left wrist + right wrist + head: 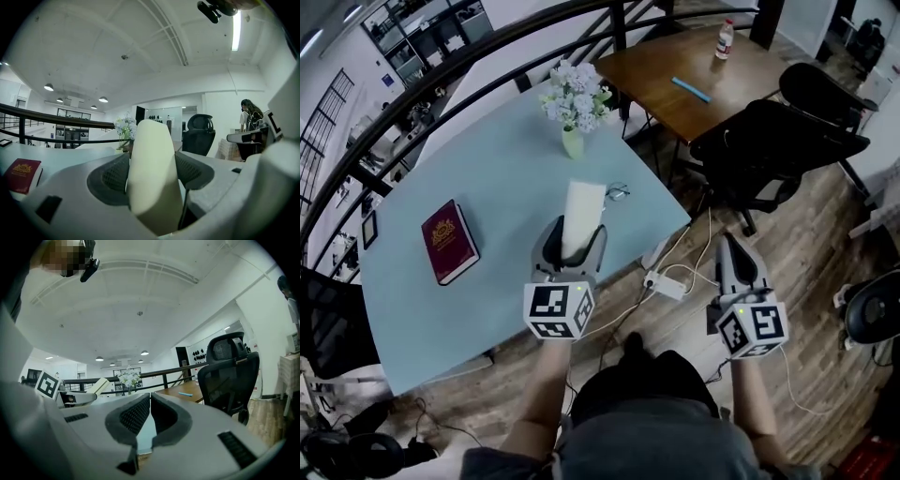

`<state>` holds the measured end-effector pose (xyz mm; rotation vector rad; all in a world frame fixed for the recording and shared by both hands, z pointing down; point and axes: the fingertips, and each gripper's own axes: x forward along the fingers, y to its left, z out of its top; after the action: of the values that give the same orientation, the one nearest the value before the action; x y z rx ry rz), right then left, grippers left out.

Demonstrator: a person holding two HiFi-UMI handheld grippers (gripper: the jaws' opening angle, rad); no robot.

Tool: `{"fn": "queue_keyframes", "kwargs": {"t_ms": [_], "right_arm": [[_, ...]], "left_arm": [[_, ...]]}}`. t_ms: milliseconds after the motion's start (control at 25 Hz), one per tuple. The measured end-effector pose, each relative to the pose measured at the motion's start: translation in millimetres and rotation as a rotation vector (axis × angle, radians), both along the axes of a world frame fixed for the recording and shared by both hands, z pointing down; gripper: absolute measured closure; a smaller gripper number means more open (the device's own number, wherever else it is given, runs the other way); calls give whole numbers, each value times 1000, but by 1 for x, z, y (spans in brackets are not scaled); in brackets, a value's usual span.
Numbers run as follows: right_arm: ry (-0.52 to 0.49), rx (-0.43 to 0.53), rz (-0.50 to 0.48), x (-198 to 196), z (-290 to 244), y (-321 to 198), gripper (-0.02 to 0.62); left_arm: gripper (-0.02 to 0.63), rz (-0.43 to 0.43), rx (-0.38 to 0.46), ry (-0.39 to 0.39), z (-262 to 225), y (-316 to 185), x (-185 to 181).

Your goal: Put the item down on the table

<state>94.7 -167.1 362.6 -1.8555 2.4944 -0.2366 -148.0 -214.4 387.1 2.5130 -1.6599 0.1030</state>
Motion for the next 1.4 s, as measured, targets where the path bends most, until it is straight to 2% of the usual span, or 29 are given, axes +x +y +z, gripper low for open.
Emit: {"fn": "queue_keyframes", "kwargs": {"t_ms": [680,1080,1400], "right_arm": [[-4,10,55,34,-1,-20,594],[-16,-4,49,50,5,-35,594],[-24,-16,37,55,11,-46,594]], "left_arm": [[298,151,-126,-96,62,-45,74],[298,221,-216,-222,108,-63,109],[298,238,-311,-316,149,-72,118]]}}
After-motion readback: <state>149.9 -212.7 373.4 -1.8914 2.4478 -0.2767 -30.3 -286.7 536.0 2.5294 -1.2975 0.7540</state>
